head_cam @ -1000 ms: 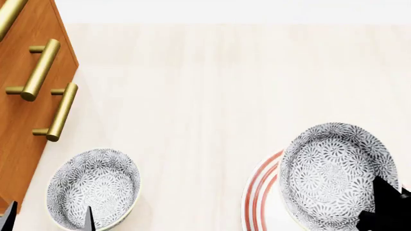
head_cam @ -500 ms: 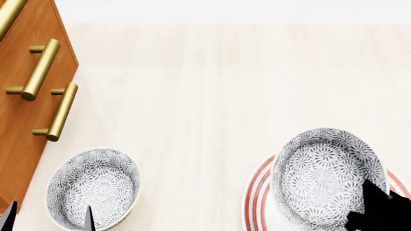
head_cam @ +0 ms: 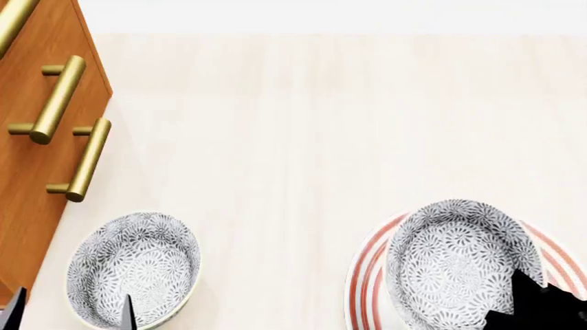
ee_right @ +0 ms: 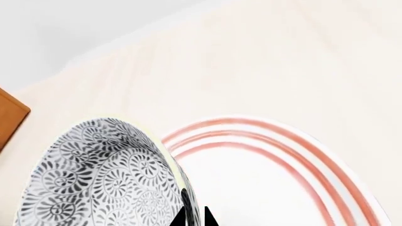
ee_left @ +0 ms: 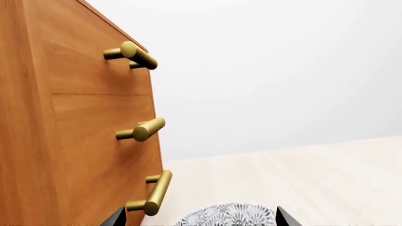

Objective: Pick up the bowl and put it in the front on the plate.

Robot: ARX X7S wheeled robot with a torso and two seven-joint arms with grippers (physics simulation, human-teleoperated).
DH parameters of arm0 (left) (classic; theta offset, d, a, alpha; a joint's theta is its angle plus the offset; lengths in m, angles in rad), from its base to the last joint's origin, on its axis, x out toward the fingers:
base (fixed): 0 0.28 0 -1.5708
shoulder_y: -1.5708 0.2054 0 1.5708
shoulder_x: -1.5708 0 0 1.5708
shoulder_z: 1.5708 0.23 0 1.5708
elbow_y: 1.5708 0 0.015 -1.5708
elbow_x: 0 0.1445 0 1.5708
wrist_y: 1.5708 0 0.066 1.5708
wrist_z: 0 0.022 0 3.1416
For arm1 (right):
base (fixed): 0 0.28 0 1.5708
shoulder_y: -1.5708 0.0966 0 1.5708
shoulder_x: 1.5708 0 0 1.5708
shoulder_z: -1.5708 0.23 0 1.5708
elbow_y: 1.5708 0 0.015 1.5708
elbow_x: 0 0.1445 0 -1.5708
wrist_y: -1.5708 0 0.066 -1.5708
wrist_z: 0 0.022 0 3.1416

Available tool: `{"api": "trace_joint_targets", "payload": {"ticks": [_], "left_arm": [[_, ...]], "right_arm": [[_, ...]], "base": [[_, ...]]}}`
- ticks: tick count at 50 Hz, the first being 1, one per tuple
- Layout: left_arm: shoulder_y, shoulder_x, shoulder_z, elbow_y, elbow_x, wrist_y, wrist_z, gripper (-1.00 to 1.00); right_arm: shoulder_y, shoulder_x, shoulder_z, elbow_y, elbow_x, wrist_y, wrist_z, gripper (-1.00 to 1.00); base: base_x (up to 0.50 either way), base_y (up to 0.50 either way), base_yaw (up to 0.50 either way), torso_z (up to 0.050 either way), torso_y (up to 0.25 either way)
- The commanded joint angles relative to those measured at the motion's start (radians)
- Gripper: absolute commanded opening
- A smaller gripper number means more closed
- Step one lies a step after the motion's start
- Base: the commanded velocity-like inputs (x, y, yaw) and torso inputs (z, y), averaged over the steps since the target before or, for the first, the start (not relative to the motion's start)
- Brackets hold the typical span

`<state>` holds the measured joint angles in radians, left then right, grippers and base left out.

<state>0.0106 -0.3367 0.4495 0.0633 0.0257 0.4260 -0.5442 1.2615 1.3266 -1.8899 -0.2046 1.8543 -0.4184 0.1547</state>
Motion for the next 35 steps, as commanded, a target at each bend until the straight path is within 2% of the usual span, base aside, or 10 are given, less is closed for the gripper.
{"api": "trace_joint_targets", "payload": {"ticks": [1, 35], "left_arm": [[-0.001, 0.021, -0.023, -0.005, 0.014, 0.005, 0.021, 1.00], [-0.004, 0.014, -0.012, -0.007, 0.002, -0.002, 0.020, 1.00]], "right_arm": [[0.007, -0.041, 0.035, 0.022, -0.033, -0.003, -0.017, -1.00], [-0.043, -0.076, 0.016, 0.070, -0.034, 0.000, 0.016, -1.00]], "base": [[0.00, 0.00, 0.00, 0.000, 0.000], [0.00, 0.00, 0.00, 0.000, 0.000]]}}
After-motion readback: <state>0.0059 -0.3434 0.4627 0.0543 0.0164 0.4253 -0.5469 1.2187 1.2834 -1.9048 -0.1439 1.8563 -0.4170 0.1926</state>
